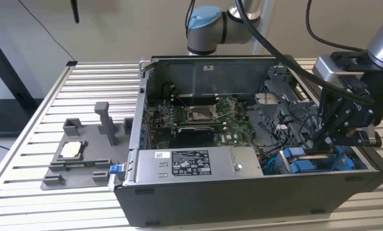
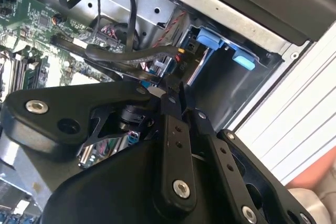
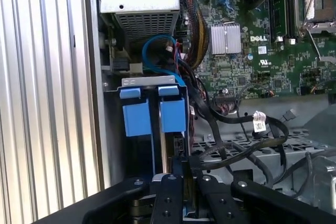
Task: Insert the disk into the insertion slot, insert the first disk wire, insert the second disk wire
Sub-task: 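Insert the second disk wire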
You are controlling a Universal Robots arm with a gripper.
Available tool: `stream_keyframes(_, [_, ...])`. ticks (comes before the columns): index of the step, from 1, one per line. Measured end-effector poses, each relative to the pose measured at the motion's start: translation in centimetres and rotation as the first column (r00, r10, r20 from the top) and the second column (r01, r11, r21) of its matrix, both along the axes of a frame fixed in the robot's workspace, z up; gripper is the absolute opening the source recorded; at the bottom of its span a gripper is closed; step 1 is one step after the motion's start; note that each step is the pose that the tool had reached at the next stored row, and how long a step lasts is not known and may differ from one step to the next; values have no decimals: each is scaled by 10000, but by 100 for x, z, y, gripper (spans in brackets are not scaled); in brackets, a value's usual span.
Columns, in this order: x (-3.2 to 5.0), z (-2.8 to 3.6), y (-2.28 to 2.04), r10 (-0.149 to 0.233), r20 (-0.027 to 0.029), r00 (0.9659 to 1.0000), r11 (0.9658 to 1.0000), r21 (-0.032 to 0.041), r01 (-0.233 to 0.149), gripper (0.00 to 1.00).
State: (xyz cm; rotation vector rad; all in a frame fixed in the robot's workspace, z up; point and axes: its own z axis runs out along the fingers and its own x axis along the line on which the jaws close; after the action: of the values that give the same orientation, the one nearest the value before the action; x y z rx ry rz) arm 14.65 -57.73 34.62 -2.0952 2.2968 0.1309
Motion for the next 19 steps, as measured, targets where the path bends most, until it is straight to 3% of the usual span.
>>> stream_keyframes(6, [0, -28, 23, 0, 0, 10000, 10000, -57, 0, 16])
stream_keyframes(19, [0, -69, 23, 5, -1, 10000, 10000, -63, -5, 16])
